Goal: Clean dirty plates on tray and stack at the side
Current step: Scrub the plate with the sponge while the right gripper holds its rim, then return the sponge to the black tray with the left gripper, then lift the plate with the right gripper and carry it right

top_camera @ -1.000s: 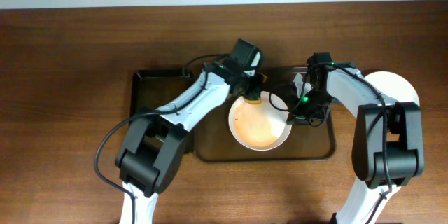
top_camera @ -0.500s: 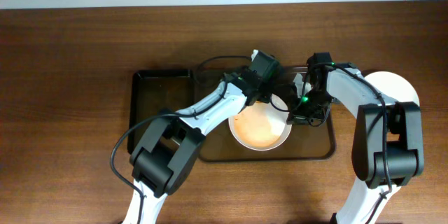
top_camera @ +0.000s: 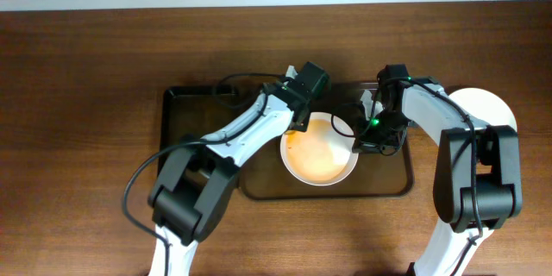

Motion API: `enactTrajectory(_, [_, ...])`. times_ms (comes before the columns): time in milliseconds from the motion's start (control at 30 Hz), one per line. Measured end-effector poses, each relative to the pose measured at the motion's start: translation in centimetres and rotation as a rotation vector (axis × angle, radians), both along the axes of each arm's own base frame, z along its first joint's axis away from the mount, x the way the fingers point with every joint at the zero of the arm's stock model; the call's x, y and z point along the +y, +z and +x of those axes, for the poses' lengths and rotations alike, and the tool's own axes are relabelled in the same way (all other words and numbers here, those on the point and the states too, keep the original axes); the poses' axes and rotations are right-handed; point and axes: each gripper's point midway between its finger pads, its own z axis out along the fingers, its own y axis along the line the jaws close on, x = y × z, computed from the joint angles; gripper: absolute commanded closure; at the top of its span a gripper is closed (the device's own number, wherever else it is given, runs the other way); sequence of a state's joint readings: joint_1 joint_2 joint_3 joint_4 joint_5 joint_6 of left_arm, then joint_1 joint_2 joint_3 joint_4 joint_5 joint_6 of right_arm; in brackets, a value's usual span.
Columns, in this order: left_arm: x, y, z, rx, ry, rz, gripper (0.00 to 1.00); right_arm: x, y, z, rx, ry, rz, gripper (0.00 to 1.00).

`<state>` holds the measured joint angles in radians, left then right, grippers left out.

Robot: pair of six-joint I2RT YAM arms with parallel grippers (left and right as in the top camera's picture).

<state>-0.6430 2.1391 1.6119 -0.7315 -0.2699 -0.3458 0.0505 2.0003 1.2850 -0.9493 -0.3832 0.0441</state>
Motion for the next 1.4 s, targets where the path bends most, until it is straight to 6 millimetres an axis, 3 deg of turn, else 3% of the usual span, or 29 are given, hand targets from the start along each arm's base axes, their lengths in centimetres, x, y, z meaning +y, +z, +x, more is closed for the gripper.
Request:
enactTrajectory(133, [2.8,4.5,-1.1,0.000,0.034,0.010,1.00,-0.1,-0.1,-0.1,0.004,0.001,-0.009,0.85])
enactTrajectory(233, [7.0,7.8,-1.7,0.035,0.102,-0.015,1.00,-0.3,-0.1,-0.3,0.013,0.001,-0.016,0.76])
enactTrajectory(533, [20.5,6.7,-2.5,0.296,0.266,-0.159,1.00,-0.2,0.0,-0.4,0.018,0.000,-0.012,0.75])
enactTrajectory(667, [22.1,5.9,-1.5,0.258,0.290,-0.193,1.00,0.0,0.0,-0.5,0.020,0.001,-0.014,0.78])
enactTrajectory(700, [22.1,5.2,-1.4,0.251,0.288,-0.196,1.00,0.1,0.0,-0.5,0.019,0.006,-0.017,0.83])
enactTrajectory(733, [22.1,4.3,-1.5,0.254,0.287,-0.198,1.00,0.3,0.0,-0.5,0.018,0.009,-0.021,0.96])
enactTrajectory(867, [22.0,0.5,-1.4,0.209,0.276,-0.208,1.00,0.7,0.9,-0.3,0.027,0.032,-0.042,0.96])
enactTrajectory(1000, [22.1,-1.7,-2.2,0.202,0.274,-0.201,1.00,0.6,3.2,1.1,0.002,0.046,-0.101,0.96])
enactTrajectory(1100, [22.3,-1.9,-1.8,0.181,0.275,-0.194,1.00,0.4,3.8,1.4,-0.011,0.057,-0.240,0.96])
enactTrajectory(1233, [22.6,-1.9,-1.8,0.175,0.281,-0.176,1.00,2.5,4.7,1.8,-0.081,0.115,-0.375,0.96])
enactTrajectory(1400, [22.7,-1.9,-1.8,0.173,0.283,-0.170,1.00,4.9,8.7,3.0,-0.247,0.137,-0.541,0.96])
